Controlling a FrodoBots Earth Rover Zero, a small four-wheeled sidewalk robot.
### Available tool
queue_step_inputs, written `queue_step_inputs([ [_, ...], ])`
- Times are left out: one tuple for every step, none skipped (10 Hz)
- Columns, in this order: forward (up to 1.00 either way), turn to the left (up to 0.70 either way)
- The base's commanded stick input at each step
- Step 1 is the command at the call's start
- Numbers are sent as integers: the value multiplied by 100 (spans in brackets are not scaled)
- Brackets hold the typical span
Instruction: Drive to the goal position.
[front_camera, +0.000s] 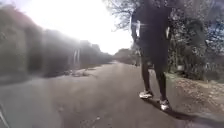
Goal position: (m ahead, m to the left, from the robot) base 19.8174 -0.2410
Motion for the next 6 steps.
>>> queue_step_inputs([
  [100,0],
  [100,10],
  [100,22],
  [100,27],
  [100,27],
  [100,27],
])
